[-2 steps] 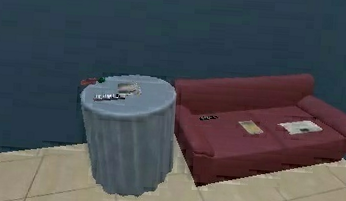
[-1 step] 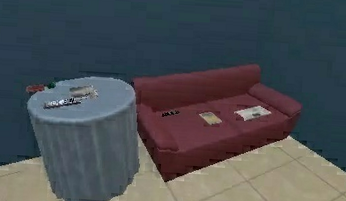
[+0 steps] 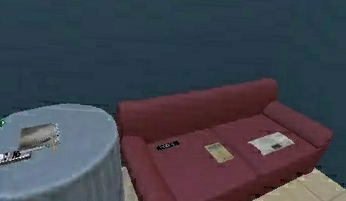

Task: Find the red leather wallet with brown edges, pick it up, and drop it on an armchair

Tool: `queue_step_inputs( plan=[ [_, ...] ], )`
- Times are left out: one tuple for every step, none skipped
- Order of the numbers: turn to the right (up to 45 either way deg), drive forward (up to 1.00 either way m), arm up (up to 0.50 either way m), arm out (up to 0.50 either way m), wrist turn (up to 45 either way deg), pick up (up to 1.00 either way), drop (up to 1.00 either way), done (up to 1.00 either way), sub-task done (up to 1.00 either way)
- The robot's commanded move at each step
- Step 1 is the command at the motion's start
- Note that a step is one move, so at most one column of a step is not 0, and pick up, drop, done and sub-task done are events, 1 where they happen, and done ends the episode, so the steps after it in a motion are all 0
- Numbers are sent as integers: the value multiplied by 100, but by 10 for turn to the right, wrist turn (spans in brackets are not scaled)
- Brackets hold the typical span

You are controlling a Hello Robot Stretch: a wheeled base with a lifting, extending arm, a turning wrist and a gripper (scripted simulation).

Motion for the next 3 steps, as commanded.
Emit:
queue_step_inputs(
  plan=[
    [-450,0,0,0,0,0,0,0,0],
    [-450,0,0,0,0,0,0,0,0],
    [-420,0,0,0,0,0,0,0,0]
  ],
)
